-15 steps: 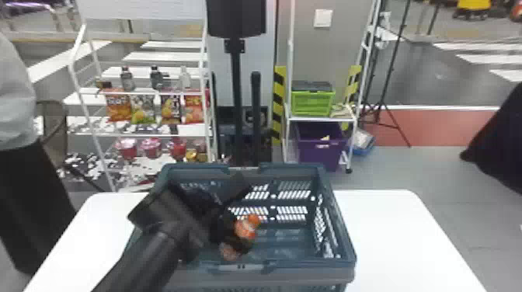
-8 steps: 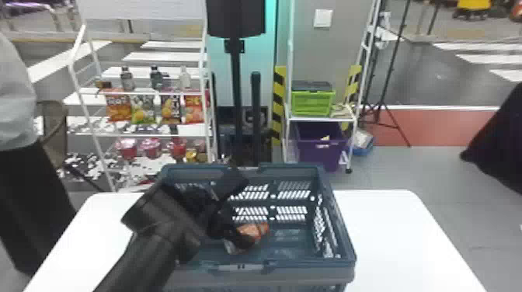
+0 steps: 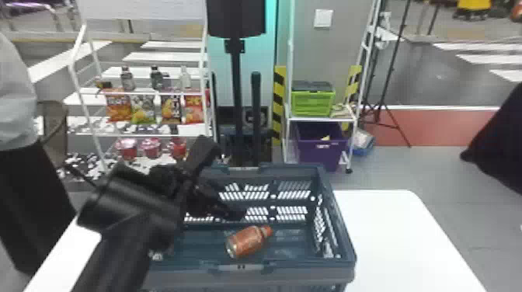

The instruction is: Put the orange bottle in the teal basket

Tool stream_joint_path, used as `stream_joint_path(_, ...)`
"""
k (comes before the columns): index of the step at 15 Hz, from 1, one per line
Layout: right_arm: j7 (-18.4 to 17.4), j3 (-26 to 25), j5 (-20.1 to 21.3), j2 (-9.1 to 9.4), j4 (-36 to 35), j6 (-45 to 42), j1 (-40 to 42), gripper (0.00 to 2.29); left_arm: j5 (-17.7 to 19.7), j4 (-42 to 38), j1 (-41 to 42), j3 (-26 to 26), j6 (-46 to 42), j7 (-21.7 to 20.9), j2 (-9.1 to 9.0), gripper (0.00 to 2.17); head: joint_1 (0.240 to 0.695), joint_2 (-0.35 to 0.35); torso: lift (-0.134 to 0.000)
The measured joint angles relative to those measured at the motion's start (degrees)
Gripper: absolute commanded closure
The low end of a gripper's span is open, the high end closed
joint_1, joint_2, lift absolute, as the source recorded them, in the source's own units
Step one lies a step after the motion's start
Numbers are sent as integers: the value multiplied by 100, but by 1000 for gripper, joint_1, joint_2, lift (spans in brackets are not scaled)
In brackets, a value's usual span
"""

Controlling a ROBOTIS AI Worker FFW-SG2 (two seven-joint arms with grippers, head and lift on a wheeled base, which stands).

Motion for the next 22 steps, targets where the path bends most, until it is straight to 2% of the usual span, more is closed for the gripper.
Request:
stream_joint_path(3, -9, 0, 3, 0, -87, 19, 49, 124, 210, -1051, 381, 483, 550, -134, -23, 228, 499, 0, 0)
stream_joint_path(6, -9, 0, 3, -5, -212, 65, 90, 124, 651, -2443, 1200, 1284, 869, 77, -238, 218, 499, 0, 0)
stream_joint_path(10, -9, 7, -10, -68, -384, 100, 153, 124, 1563, -4270, 2731, 2329, 868, 451, -297, 218, 499, 0, 0)
stream_joint_path(13, -9, 51, -62, -169, -506, 101, 198, 124, 2408, -5280, 4034, 2923, 380, 627, -299, 201, 499, 0, 0)
stream_joint_path(15, -9, 120, -94, -268, -636, 101, 229, 124, 2891, -5541, 4941, 3162, -523, 877, -299, 194, 499, 0, 0)
stream_joint_path(16, -9, 153, -121, -327, -693, 101, 245, 124, 2995, -5546, 5316, 3185, -1089, 1060, -298, 194, 499, 0, 0)
stream_joint_path(18, -12, 208, -217, -482, -807, 102, 287, 124, 3039, -5292, 6156, 3074, -2791, 1584, -298, 191, 499, 0, 0)
stream_joint_path(22, -257, 327, -321, -798, -884, 133, 307, 120, 3020, -4525, 7197, 2434, -5002, 2800, -298, 191, 499, 0, 0)
